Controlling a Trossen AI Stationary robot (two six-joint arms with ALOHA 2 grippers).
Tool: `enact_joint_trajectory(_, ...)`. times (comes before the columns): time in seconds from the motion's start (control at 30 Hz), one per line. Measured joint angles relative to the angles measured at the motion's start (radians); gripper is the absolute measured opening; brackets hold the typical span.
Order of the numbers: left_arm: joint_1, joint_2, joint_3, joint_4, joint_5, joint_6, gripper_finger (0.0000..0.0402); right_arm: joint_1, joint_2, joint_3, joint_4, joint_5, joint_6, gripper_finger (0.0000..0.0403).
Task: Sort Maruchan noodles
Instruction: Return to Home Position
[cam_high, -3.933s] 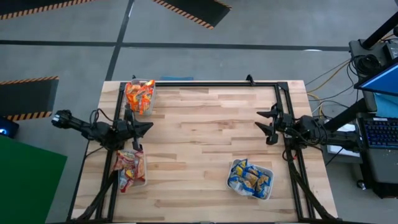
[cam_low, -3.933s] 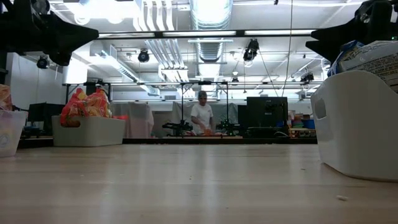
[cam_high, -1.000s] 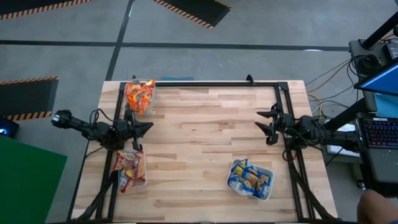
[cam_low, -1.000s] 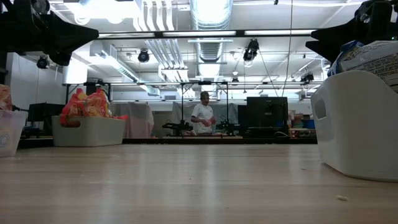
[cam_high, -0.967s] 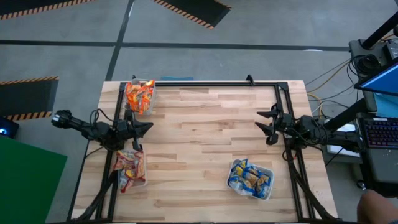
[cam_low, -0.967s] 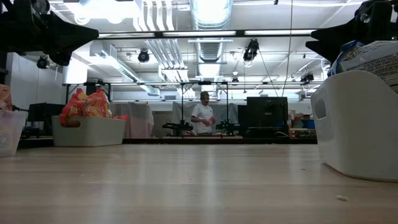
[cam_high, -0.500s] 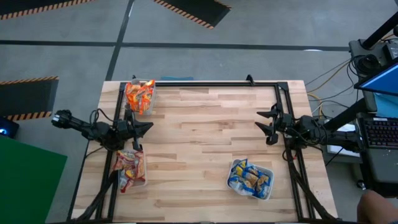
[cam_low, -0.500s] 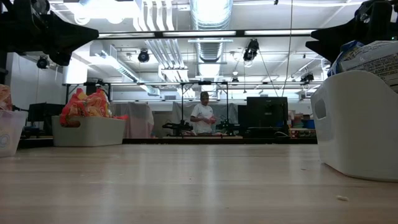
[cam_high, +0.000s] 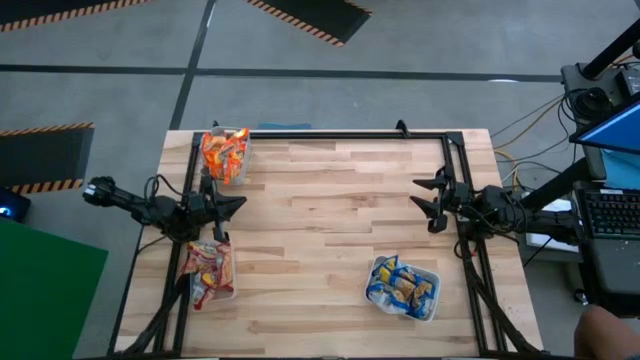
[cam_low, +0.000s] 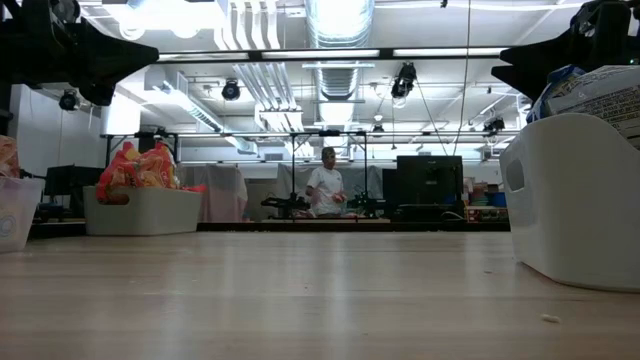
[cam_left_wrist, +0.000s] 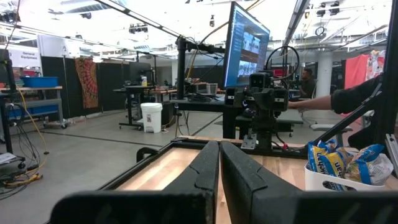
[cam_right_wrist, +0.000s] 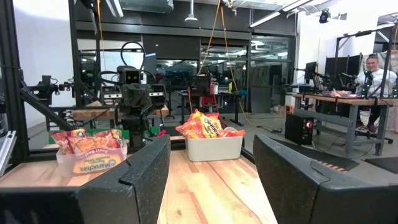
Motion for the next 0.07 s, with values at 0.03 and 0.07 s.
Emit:
enact_joint_trajectory(0.03, 0.0, 0.0, 0.0, 0.0, 0.0, 0.0, 0.0, 0.0, 0.0, 0.0, 0.0, 0.0, 0.0, 0.0219)
enact_joint_trajectory(0.07, 0.0, 0.0, 0.0, 0.0, 0.0, 0.0, 0.0, 0.0, 0.0, 0.0, 0.0, 0.0, 0.0, 0.0219)
